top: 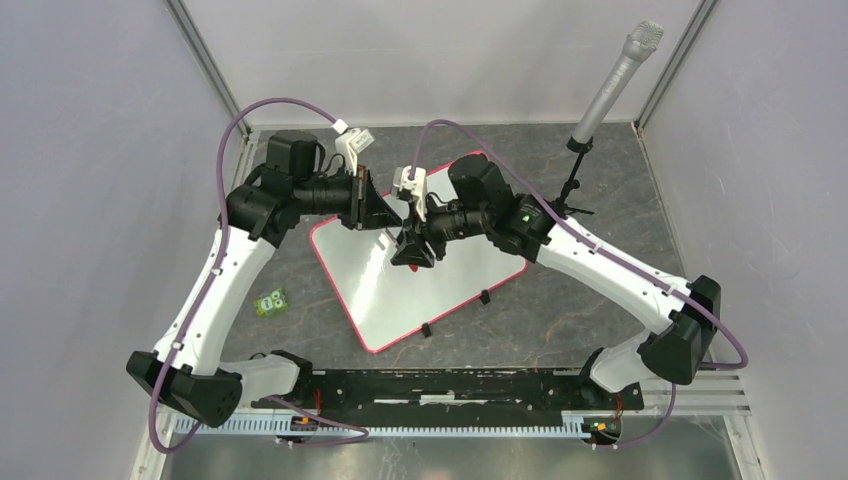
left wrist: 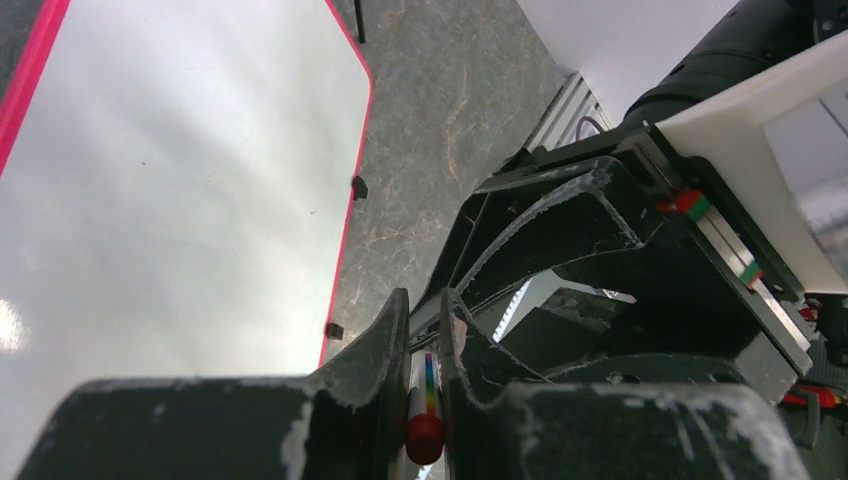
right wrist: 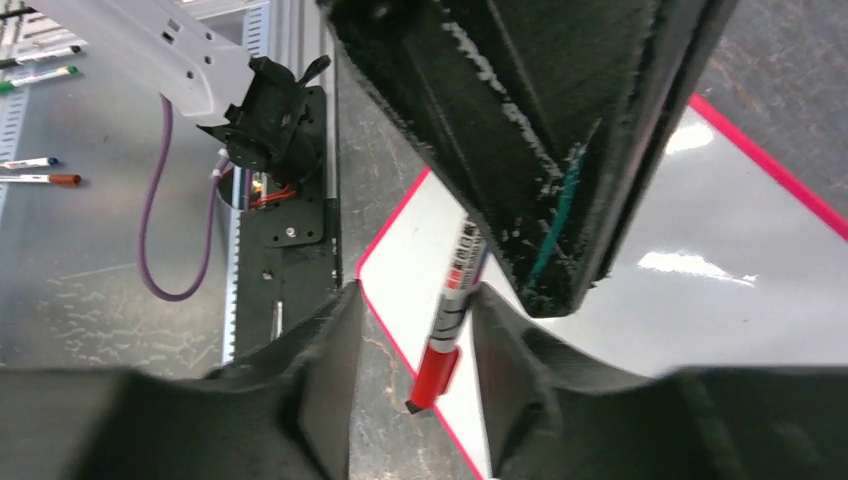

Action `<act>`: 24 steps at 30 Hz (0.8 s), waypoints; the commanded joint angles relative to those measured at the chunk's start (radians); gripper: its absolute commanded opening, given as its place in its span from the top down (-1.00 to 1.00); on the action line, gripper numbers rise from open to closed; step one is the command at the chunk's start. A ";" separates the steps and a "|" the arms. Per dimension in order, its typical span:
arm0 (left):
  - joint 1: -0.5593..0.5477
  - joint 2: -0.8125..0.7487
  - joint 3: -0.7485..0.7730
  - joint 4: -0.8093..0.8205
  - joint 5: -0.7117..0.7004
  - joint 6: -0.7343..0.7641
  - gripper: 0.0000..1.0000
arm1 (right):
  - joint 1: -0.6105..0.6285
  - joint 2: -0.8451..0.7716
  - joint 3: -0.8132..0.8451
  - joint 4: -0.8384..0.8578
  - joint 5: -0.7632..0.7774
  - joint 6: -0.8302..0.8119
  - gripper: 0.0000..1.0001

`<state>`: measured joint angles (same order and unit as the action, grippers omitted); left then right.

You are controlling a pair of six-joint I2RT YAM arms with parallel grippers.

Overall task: Write a sentence on the whiteboard
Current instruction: Pass from the left arm to the right

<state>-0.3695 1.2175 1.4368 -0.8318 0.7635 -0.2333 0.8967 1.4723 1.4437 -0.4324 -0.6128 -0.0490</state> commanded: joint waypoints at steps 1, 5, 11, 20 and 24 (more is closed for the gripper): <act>-0.008 -0.007 0.038 0.020 -0.004 0.024 0.95 | 0.004 0.006 0.053 0.045 -0.007 0.038 0.23; -0.010 -0.011 0.034 0.020 -0.005 0.034 0.90 | 0.003 0.008 0.061 0.046 0.011 0.044 0.96; 0.032 -0.063 0.075 0.080 -0.154 0.042 -0.96 | -0.060 -0.018 0.045 0.072 -0.037 0.116 1.00; 0.245 -0.116 0.057 0.144 -0.032 -0.015 -1.00 | -0.321 -0.104 -0.080 0.253 -0.073 0.361 1.00; 0.236 -0.123 -0.022 0.212 0.007 -0.023 -1.00 | -0.322 -0.132 -0.160 0.392 0.001 0.537 1.00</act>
<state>-0.1257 1.0946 1.4704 -0.6968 0.7040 -0.2249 0.5575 1.3842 1.3354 -0.2127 -0.6521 0.2852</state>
